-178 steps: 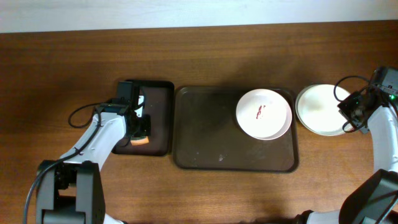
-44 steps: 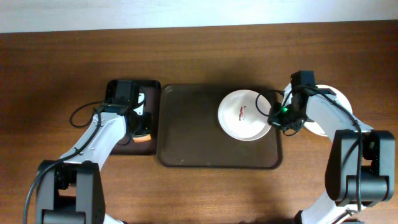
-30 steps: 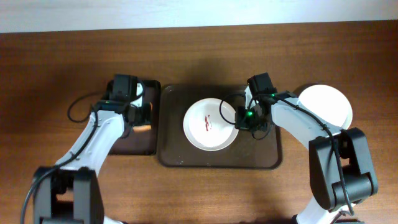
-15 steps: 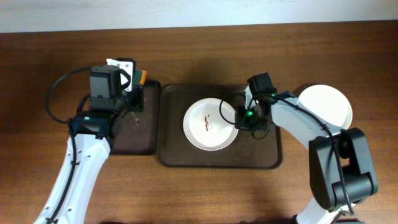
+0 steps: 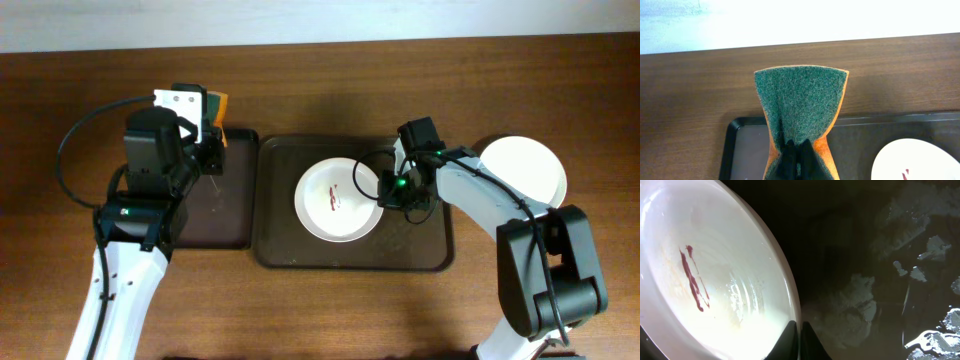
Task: Clean dirty plates on tray and stack at the side
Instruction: 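Lift the sponge from the small tray with the left gripper, then scrub the held plate with the sponge in the left gripper, then return the sponge to the small tray with the left gripper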
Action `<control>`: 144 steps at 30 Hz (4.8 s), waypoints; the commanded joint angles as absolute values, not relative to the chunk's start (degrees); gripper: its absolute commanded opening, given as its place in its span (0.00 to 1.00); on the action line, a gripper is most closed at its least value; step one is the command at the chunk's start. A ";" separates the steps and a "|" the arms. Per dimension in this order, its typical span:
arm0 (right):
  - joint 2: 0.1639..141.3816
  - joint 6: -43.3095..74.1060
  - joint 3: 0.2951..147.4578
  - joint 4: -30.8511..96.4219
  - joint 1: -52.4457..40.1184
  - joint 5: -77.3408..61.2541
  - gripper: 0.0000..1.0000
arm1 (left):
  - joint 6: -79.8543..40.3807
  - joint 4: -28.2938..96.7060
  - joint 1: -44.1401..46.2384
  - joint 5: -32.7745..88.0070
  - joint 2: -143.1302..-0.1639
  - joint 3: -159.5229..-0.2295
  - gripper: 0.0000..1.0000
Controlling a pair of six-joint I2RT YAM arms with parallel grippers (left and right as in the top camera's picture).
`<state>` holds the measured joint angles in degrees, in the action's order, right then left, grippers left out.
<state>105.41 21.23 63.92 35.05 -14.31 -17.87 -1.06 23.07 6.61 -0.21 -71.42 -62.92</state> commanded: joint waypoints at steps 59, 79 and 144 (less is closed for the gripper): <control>106.13 21.50 63.75 35.14 -14.61 -17.34 0.05 | -29.26 13.50 27.38 22.96 -109.93 -64.88 0.00; 106.13 21.50 63.75 35.55 -14.61 -17.32 0.05 | -13.67 34.15 11.60 1.02 -92.12 -65.89 0.00; 106.13 21.50 63.75 36.60 -14.61 -17.34 0.09 | 3.07 42.26 6.22 1.69 -103.59 -66.98 0.36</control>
